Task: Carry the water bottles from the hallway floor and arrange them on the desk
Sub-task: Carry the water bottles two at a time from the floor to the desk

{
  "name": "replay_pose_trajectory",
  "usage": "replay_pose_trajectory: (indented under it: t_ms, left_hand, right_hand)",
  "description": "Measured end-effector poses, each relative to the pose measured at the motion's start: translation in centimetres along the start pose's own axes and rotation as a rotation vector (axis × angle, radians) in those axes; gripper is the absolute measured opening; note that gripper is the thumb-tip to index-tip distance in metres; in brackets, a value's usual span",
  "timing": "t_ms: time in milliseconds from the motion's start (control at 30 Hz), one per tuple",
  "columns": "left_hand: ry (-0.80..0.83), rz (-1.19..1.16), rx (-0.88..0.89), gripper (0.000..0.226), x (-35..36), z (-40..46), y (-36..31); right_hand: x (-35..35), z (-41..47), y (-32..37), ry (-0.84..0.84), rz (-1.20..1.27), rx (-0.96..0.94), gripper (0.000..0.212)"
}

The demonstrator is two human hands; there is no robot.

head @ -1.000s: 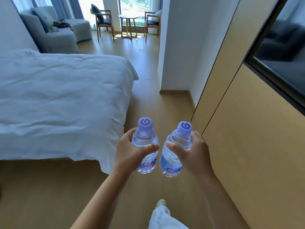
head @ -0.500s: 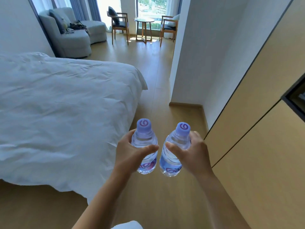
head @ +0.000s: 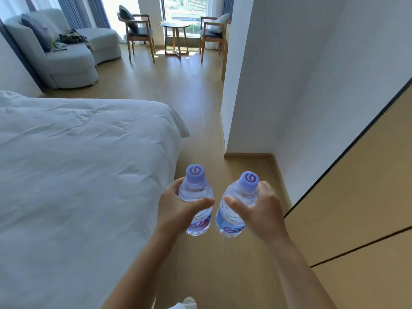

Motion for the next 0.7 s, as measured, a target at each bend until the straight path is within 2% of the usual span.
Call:
replay_pose_trajectory:
  t_ms: [167,300,367,500,700]
  left_hand:
    - [0.025,-0.002,0.010,0.027,0.1,9.4,0.9]
    - [0.040,-0.003,0.006,0.036,1.1,15.9,1.9]
    - [0.040,-0.002,0.005,0.042,2.0,19.2,2.5]
    - [0.028,0.021,0.008,0.042,4.7,26.8,4.4]
    - [0.031,0.065,0.002,0.034,9.3,38.5,5.6]
  right_hand:
    - [2.8,7.7,2.1,-0.025,0.002,-0.003,0.056]
    - [4.7,13.8,2.7,-0.032,-0.004,-0.015,0.066]
    - [5.5,17.1,2.6,-0.016,-0.023,-0.026,0.065]
    - [7.2,25.3,1.6,0.022,-0.031,-0.047,0.044]
    - [8.6,38.6,1.6,0.063,-0.071,-0.093,0.049]
Point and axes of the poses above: each hand's wrist, its own z-axis towards the middle knuckle, its own x-axis out of the palm, y = z × x, the point moved 2 cm from there along z, towards the middle knuckle, and after that the axes turned 11 degrees about x, right-handed, at the moved point
